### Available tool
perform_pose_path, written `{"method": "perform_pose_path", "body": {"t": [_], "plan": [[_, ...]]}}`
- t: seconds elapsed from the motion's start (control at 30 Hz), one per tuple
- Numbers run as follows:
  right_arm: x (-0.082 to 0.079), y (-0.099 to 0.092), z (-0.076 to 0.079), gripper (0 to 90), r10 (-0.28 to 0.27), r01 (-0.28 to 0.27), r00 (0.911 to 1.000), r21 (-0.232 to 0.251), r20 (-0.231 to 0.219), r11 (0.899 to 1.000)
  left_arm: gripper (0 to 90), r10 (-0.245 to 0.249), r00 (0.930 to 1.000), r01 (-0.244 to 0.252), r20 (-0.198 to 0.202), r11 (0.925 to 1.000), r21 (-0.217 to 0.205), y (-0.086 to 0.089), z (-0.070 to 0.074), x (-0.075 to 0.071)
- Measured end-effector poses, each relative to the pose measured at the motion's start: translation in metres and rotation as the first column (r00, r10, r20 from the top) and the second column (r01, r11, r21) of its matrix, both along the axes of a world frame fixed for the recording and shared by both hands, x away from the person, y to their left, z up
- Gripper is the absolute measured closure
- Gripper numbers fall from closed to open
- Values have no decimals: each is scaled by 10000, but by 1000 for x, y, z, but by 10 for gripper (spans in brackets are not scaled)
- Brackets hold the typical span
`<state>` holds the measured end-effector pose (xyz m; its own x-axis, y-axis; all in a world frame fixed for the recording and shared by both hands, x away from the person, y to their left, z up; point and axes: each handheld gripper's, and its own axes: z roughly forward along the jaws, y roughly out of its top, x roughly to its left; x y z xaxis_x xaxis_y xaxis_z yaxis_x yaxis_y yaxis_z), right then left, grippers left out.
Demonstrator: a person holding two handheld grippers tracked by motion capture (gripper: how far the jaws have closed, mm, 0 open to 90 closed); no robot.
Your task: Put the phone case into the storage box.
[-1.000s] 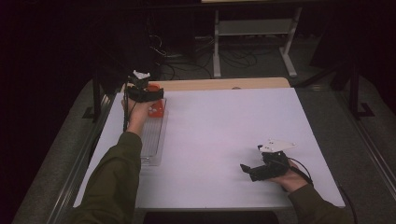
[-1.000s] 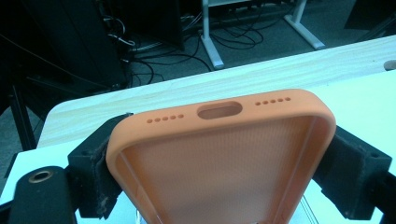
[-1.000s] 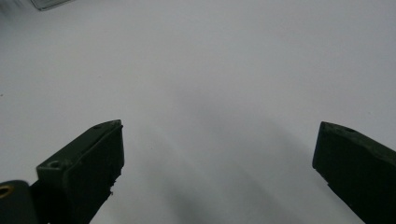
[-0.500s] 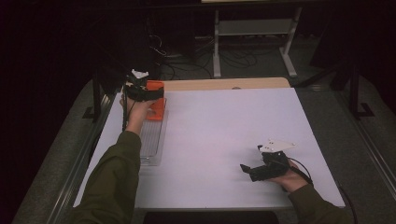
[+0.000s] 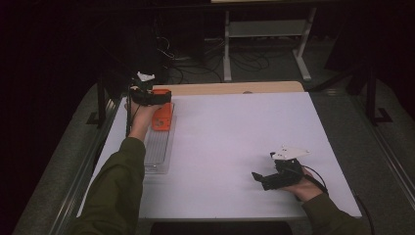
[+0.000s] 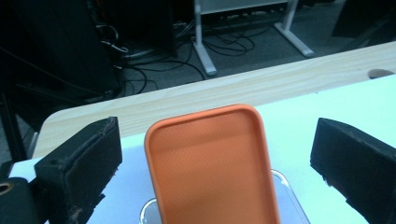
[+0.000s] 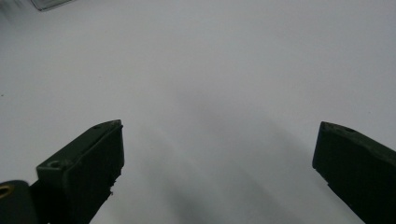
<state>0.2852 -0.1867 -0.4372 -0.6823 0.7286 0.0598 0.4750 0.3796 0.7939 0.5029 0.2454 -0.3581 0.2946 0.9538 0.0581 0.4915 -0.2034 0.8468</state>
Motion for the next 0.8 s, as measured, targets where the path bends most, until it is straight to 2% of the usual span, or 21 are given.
{"method": "perform_pose_path", "body": {"t": [0.2,0.47,0.67,0.7,0.8], "plan": [[-2,-2,0,12,-73,73,9999,35,-76,10000,17,-335,9993,333,-145,9993,-148,0,2,-2],[-3,-2,1,12,-82,82,10000,49,44,10000,19,-821,9962,814,-285,9964,-251,0,7,-8],[-3,-2,2,12,-105,105,9999,35,51,9999,20,-1377,9899,1362,-328,9897,-439,-2,12,-14],[-3,-2,2,12,-148,149,9999,76,-64,9999,20,-1436,9892,1418,-299,9884,-534,-2,12,-15],[-3,-2,2,12,-152,152,9999,74,-24,9999,20,-1757,9836,1725,-398,9823,-732,-1,15,-18]]}}
